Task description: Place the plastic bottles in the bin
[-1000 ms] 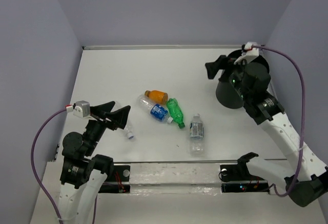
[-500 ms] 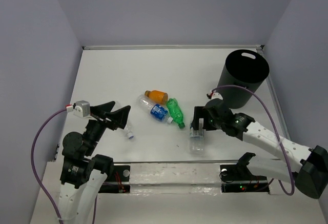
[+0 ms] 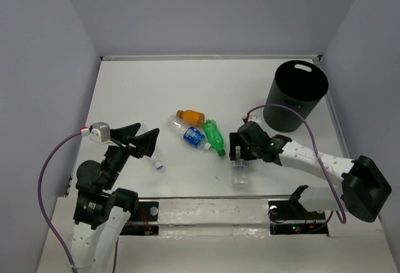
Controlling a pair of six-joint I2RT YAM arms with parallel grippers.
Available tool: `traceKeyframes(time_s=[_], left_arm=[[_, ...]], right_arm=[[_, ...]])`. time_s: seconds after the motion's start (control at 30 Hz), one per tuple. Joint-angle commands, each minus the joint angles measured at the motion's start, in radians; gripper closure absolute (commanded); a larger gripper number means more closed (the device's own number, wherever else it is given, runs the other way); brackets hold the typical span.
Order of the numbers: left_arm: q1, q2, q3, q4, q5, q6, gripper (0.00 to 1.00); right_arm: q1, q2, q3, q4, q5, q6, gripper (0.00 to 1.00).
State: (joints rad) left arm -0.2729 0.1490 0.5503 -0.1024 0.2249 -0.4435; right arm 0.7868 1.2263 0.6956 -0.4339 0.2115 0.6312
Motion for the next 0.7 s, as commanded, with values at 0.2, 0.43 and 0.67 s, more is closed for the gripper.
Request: traceKeyframes(time_s=[0.2,0.43,0.67], left_arm=[[0.004,-0.014,0.008,0.044,0.019,0.003,0.01],[0.004,-0.023,0.007,0.044,0.016,0.000,0.01],[0.006,-0.019,0.007,0.046,0.017,-0.001,0.01]], right_arm=[[0.008,0.098,0.019,0.037,0.120,0.010,0.24],[0.008,-0.020,0.102,-0.042,0.163,-0.031,0.55],[0.008,-0.158,0.353,-0.065,0.149,-0.157,0.56]])
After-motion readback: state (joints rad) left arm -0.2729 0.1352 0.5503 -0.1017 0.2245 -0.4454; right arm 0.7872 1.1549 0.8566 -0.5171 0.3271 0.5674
